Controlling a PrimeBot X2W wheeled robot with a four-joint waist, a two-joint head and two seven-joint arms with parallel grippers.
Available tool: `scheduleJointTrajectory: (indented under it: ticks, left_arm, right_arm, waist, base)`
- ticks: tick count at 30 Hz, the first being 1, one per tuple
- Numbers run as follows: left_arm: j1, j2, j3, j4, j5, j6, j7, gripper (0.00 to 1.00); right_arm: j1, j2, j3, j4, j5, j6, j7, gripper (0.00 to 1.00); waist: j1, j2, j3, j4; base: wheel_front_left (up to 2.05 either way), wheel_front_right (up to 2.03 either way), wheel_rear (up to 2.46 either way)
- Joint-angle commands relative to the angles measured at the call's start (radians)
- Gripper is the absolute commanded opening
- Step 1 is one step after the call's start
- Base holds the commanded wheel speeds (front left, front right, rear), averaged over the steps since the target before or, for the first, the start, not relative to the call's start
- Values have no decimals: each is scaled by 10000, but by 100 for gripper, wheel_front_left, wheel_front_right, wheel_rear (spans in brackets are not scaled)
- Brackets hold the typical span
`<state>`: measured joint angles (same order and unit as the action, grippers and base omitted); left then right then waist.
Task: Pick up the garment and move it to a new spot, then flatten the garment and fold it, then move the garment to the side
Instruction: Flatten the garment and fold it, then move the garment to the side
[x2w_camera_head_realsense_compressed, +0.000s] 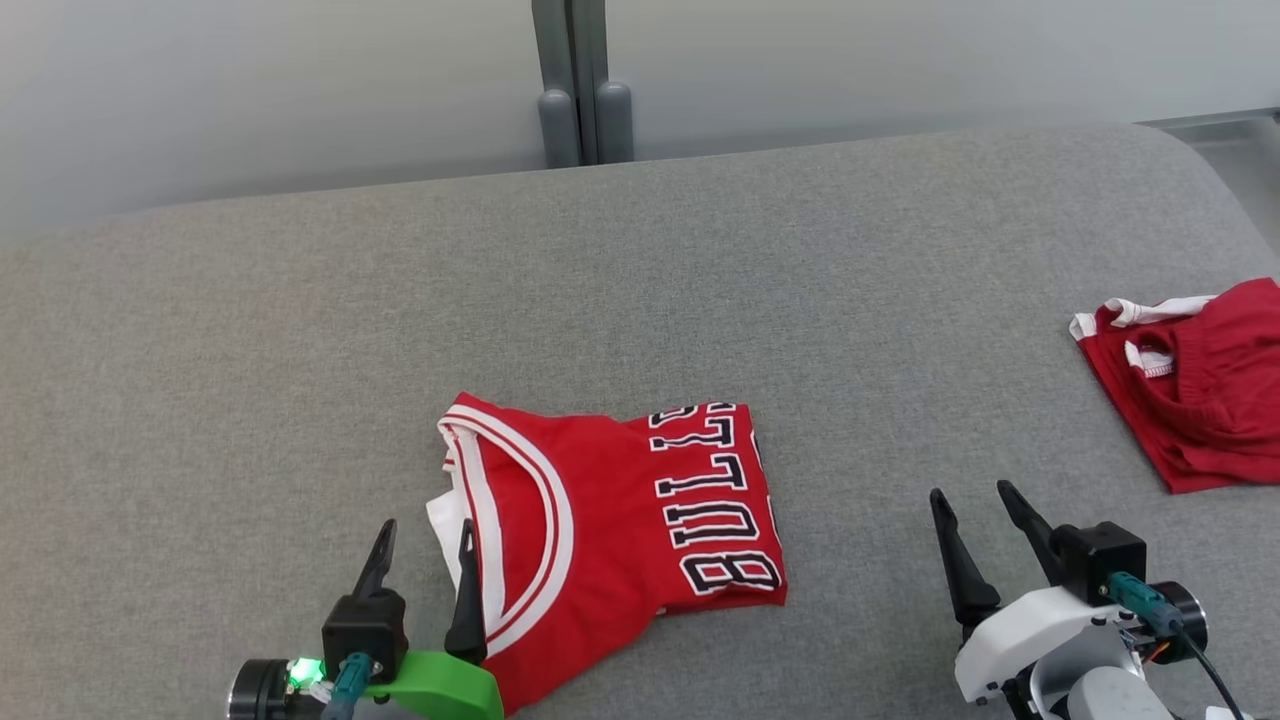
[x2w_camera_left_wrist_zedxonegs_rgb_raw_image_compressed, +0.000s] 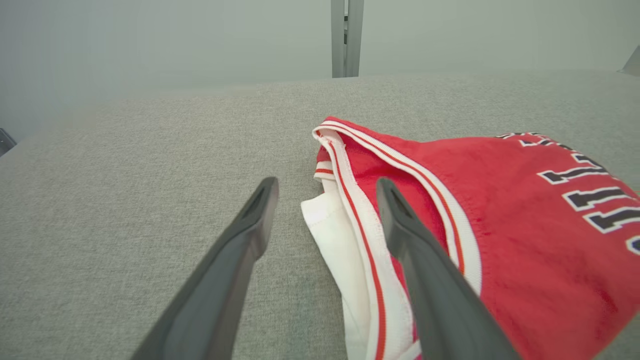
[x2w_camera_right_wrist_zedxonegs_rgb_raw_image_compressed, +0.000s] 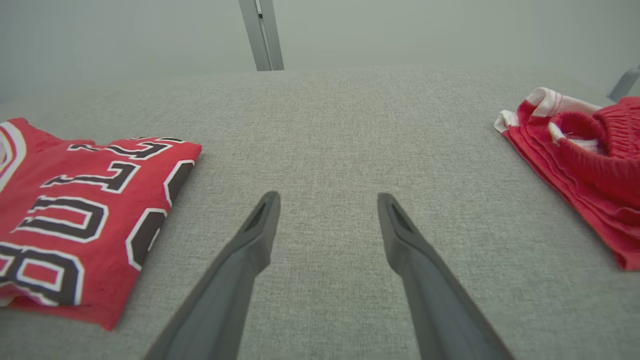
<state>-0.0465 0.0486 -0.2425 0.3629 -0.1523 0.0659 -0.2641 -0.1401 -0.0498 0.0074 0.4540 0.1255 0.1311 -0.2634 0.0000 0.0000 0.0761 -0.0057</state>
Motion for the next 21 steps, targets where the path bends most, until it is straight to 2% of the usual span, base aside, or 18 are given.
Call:
scheduleJointTrajectory:
  ticks: [1,5,11,14,18,21]
  left_arm:
    - [87,46,0,-63,-6,-16,5,100]
    - [-18,46,-117,-120,-32,-65,5,100]
    - [-266,46,-371,-99,-272,-179,5,100]
    - [-333,46,-568,-54,-399,-297,6,100]
    - [-329,45,-767,76,-538,-387,6,100]
    - [-344,45,-851,88,-647,-363,6,100]
  right_arm:
    - [102,-36,15,0,47,-11,-11,100]
    - [-138,-30,364,10,71,-11,-11,100]
    - [-1061,-38,1638,352,650,-11,-11,100]
    - [-1610,-41,2229,1000,961,-11,-11,100]
    - [-2131,-50,2741,2616,981,-12,59,100]
    - [-2407,-47,2868,3962,841,-12,517,100]
  waist:
    - [0,0,-10,19]
    - [0,0,134,246]
    - [0,0,357,898]
    - [0,0,404,1361]
    - [0,0,457,2013]
    - [0,0,513,2383]
  base:
    - [0,0,0]
    - [0,0,0]
    - [0,0,0]
    - [0,0,0]
    - [0,0,0]
    - [0,0,0]
